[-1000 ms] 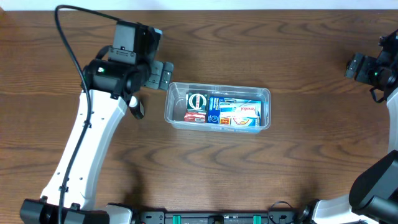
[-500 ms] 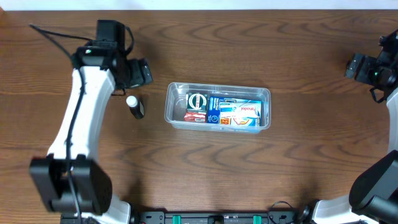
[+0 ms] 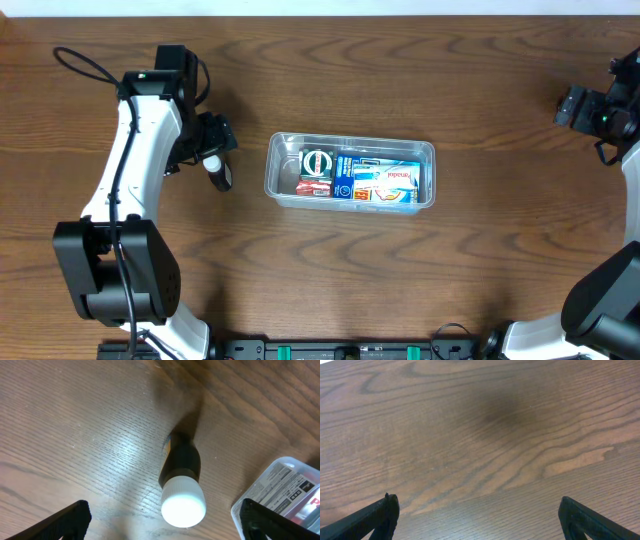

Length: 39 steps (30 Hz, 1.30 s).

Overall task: Pack container
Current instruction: 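Lower the left gripper onto the dark bottle's white cap and grasp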

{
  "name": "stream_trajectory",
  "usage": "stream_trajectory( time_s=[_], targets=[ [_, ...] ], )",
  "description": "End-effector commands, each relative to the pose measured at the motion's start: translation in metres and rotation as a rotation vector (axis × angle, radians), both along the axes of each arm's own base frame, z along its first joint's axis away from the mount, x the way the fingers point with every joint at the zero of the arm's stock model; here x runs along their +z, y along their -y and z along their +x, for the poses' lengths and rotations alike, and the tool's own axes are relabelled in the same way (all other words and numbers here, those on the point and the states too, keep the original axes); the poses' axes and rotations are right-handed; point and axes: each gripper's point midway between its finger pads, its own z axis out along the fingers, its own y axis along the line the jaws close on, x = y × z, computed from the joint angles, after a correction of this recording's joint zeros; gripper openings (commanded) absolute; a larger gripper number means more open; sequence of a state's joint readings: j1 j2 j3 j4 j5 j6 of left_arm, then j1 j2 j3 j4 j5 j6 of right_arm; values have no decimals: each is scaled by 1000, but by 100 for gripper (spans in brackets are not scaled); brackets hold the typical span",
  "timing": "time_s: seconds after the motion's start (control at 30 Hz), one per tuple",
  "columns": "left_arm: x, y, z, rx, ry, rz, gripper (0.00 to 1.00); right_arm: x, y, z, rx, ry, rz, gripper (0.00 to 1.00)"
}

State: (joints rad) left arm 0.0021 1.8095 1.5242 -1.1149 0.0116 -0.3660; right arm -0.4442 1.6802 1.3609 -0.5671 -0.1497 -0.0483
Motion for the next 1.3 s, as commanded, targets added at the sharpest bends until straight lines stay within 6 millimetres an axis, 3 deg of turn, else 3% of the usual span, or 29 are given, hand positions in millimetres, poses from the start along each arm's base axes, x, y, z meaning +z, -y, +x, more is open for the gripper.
stream_trajectory(
  time_s=[0.0, 0.33, 0.53, 0.8, 0.93, 1.27],
  targets=[
    [-6, 2, -6, 15, -23, -8, 93, -1, -2, 2, 17, -1, -2, 99],
    [-13, 2, -12, -16, -45, -6, 86, -1, -2, 2, 17, -1, -2, 99],
    [-14, 2, -9, -28, -37, -6, 73, -1, -2, 2, 17, -1, -2, 99],
    [-23, 3, -8, -51, -29, -11, 72, -1, -2, 2, 17, -1, -2, 99],
    [-27, 20, -1, -164, 7, -101, 72, -1, -2, 2, 17, -1, -2, 99],
    [-27, 20, 2, -164, 20, -100, 68, -1, -2, 2, 17, -1, -2, 99]
  ],
)
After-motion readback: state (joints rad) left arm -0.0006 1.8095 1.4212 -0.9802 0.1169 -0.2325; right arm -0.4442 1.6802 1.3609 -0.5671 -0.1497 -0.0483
